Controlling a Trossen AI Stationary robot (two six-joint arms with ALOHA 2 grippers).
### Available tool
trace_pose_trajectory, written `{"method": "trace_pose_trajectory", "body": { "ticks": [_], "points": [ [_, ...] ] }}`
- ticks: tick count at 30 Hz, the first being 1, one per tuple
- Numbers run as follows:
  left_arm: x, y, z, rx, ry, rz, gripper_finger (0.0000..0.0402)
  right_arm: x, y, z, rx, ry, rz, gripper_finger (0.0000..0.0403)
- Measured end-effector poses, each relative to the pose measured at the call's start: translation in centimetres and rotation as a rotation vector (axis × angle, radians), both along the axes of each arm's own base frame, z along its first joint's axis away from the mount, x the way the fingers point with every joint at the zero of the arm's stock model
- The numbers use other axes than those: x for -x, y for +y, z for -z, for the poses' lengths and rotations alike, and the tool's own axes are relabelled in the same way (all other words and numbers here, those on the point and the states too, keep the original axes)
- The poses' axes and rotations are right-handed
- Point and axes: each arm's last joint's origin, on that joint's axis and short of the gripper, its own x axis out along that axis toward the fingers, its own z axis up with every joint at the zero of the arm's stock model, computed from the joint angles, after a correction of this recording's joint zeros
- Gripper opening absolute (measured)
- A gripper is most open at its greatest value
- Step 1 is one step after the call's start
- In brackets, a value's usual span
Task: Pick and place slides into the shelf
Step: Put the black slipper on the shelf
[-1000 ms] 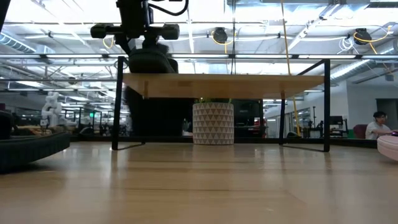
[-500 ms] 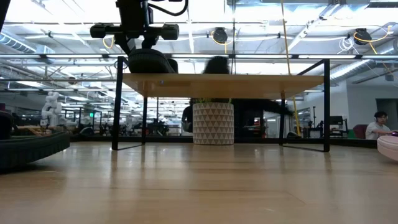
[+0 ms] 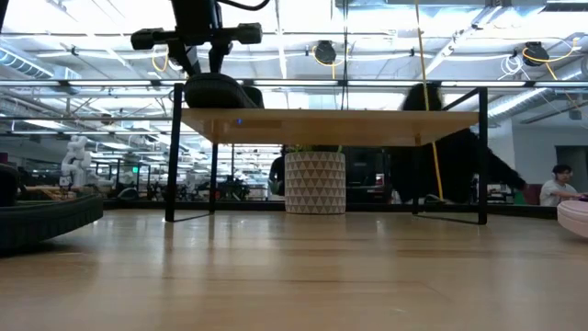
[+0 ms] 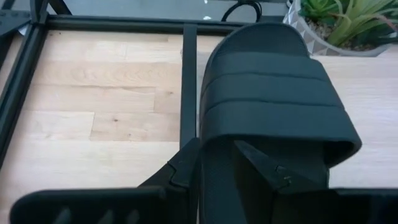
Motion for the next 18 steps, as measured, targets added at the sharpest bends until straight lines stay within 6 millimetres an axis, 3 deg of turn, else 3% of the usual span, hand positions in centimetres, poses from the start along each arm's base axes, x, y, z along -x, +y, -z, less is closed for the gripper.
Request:
{"method": "trace_pose_trajectory", "body": {
  "ticks": [9,18],
  "points": [
    [-0.4,-0.1,-0.2,0.054,-0.063,0.006,0.0088,0.0,0.0,0.0,0.000,0.000,0.000,0.0220],
    [0.8,-0.8,-4.0,0.055,-0.195,0.063,0.0088,0.0,0.0,0.0,0.000,0.000,0.000,0.0220]
  ]
}}
